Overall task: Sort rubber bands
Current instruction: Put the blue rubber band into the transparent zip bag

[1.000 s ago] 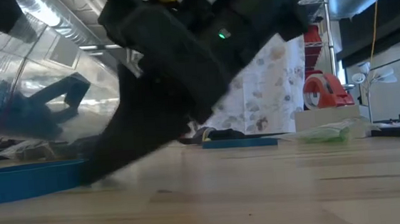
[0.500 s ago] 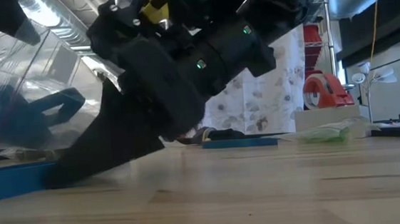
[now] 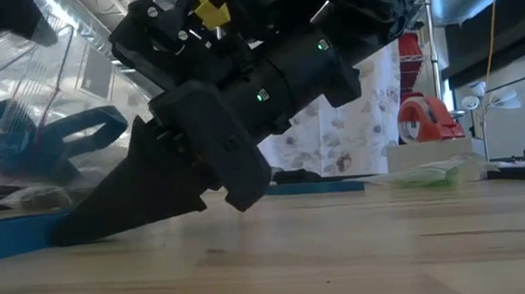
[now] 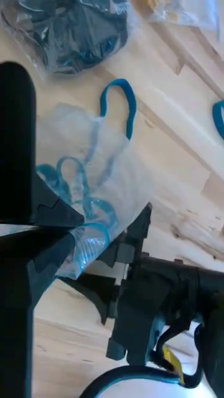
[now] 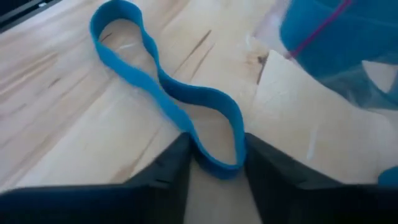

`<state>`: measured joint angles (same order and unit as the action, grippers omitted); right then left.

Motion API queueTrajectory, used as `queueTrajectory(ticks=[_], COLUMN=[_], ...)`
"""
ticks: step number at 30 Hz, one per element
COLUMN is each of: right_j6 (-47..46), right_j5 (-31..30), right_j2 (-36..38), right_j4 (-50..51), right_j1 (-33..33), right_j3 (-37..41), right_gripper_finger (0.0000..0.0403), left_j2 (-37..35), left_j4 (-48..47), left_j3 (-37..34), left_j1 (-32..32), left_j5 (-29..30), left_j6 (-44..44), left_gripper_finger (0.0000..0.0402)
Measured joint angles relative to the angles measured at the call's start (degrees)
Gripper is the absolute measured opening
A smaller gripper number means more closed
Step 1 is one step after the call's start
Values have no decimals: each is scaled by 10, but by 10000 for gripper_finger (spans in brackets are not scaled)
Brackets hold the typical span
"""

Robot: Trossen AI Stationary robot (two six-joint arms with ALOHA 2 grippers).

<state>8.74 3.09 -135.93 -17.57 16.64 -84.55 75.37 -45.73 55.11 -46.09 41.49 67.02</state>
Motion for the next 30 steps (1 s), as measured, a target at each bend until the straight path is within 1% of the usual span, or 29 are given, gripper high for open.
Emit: queueTrajectory(ticks=[2,3,5,6,10,12,15,18,20,24,27,30], right_j6=[-15,-25,-39,-45,-55,-53,-63,-93,-115,-117,-115,-105], right_j5=[-2,-12,-46,-64,-161,-195,-245,-292,-315,-368,-376,-376], right_j2=[-1,-4,-5,-5,8,26,69,121,149,190,201,199], right_j4=[-1,-3,-6,-6,14,40,71,89,92,55,23,-18], right_j1=[4,6,11,16,42,56,76,91,99,113,115,113], right_j3=[0,0,-1,-1,1,3,3,2,2,1,0,2], right_gripper_finger=[95,72,24,13,14,7,6,7,7,7,7,7], left_j2=[0,0,0,1,1,1,2,2,2,2,2,3], left_j4=[2,2,4,2,2,1,2,2,2,20,45,67], left_j3=[0,0,-4,-5,-4,-4,-4,-4,-4,-4,-4,-4], left_j1=[0,0,0,0,0,0,2,4,4,5,8,13], left_j5=[-1,0,-1,-1,-1,-1,1,16,39,91,114,124], left_j6=[-7,-10,-10,-10,2,17,44,66,83,102,78,57], left_gripper_finger=[1,1,1,1,1,1,1,1,1,1,1,1])
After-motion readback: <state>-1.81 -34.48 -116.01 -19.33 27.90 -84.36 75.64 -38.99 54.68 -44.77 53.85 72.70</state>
